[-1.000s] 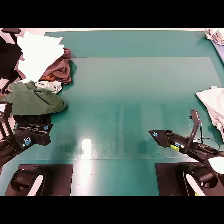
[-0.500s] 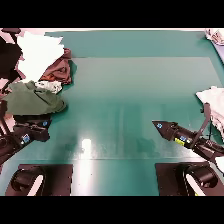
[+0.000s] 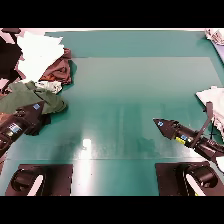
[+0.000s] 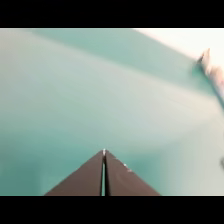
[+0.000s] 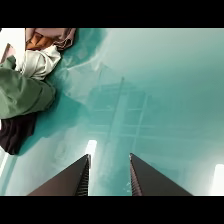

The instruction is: Fold the shirts.

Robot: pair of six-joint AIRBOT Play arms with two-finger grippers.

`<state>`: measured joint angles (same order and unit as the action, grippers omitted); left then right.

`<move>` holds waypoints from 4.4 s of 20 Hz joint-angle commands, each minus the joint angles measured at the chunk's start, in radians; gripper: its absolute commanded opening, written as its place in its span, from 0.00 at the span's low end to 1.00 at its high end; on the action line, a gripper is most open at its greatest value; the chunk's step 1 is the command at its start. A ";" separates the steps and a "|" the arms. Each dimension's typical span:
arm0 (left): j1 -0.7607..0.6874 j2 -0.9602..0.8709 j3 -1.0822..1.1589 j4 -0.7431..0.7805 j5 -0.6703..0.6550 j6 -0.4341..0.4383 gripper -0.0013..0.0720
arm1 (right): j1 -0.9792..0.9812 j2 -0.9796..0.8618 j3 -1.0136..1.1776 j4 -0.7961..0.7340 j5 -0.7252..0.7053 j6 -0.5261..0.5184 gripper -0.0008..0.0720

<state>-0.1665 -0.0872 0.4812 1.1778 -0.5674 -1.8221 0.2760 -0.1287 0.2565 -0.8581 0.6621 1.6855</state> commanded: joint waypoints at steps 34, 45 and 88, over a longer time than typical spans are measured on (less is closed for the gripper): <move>0.616 -1.357 0.965 0.434 -0.523 -0.009 0.99 | -0.196 -0.769 0.717 -0.189 0.594 -0.220 0.41; 0.616 -1.405 1.051 0.387 -0.446 -0.001 0.06 | -0.196 -0.717 0.715 -0.184 0.578 -0.145 0.41; -0.455 -1.392 1.252 -0.163 0.037 -0.026 0.05 | -0.798 -0.462 0.715 -0.193 -0.122 -0.201 0.24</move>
<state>-0.6735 -1.4734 1.8744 0.9615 -0.2817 -1.8294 -0.4965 -0.6201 0.9714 -1.0489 0.4152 1.5154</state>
